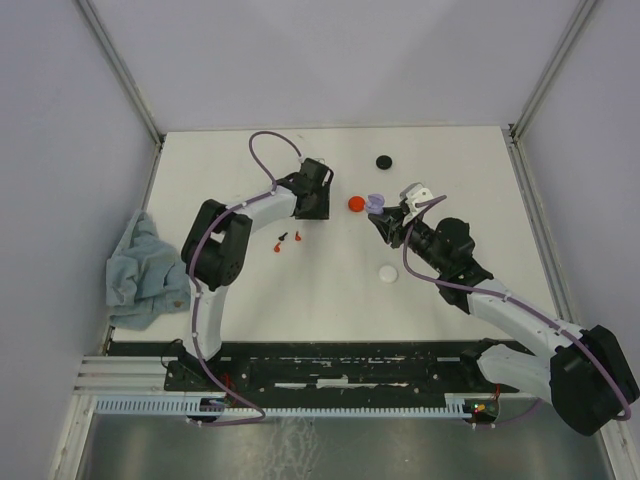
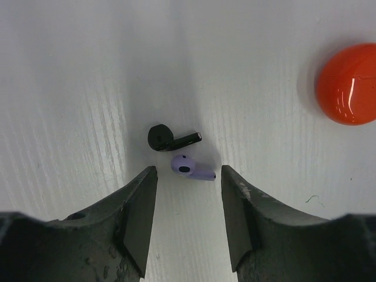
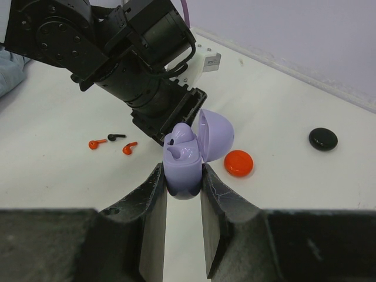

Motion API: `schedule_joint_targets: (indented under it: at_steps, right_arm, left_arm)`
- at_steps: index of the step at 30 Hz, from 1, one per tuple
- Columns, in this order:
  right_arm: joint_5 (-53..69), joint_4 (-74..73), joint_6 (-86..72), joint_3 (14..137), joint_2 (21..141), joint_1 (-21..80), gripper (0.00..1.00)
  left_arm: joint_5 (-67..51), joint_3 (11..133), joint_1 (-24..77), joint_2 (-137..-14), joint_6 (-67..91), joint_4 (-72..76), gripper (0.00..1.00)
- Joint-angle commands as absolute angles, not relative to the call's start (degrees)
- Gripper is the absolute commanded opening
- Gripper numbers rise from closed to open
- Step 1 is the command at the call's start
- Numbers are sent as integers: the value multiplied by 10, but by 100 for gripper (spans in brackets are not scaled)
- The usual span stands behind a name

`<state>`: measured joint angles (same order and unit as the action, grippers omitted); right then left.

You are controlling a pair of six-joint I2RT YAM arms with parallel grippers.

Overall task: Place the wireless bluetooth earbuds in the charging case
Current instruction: Move the earbud to the center of the board.

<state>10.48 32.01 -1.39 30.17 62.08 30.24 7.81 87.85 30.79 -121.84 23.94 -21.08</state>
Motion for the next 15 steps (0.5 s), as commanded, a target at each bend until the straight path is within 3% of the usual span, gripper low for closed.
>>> schedule_joint_targets:
  at_steps: [1, 15]
  right_arm:
    - [112, 335, -12, 305, 609, 300, 7]
    - [122, 343, -23, 308, 612, 298, 7]
  left_arm:
    - [97, 901, 304, -1232, 252, -214, 52]
    - [80, 843, 306, -1185, 139, -235, 28]
